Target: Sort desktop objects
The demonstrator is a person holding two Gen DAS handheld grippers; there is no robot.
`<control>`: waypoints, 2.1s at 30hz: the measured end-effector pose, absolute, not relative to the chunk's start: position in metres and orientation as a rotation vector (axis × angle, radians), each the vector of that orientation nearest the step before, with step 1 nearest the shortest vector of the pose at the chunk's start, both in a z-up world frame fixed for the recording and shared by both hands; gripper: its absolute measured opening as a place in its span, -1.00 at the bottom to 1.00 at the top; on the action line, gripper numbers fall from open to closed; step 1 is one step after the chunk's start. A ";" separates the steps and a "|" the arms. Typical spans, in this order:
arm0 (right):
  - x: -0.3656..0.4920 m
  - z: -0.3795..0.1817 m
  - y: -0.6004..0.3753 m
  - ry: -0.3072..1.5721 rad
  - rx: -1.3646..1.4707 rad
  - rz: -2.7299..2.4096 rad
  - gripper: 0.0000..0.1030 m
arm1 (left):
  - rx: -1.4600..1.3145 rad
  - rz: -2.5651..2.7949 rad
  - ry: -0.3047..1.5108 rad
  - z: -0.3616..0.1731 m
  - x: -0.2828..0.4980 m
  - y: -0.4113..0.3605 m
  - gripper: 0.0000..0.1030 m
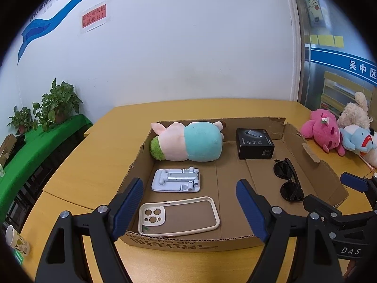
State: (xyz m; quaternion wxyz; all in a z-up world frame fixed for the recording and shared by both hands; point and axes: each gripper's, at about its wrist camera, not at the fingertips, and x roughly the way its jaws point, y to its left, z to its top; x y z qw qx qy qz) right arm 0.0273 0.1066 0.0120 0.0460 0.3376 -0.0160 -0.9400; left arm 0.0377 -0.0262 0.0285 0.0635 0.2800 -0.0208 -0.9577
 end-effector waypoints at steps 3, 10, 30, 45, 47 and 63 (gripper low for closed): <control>0.029 0.010 0.106 -0.046 1.033 -2.865 0.99 | 0.850 -2.892 -0.065 0.027 0.039 -0.026 0.58; 0.031 0.011 0.106 -0.056 1.027 -2.872 0.99 | 0.889 -2.870 -0.050 0.022 0.038 -0.028 0.58; 0.033 0.009 0.102 -0.046 1.026 -2.863 0.99 | 0.911 -2.868 -0.058 0.019 0.039 -0.030 0.58; 0.034 0.008 0.100 -0.032 1.025 -2.863 0.99 | 0.864 -2.848 -0.060 0.022 0.042 -0.033 0.58; 0.033 0.008 0.100 -0.034 1.025 -2.863 1.00 | 0.852 -2.848 -0.065 0.022 0.044 -0.033 0.58; 0.035 0.008 0.096 -0.027 1.028 -2.860 1.00 | 0.953 -2.884 0.004 0.013 0.040 -0.035 0.58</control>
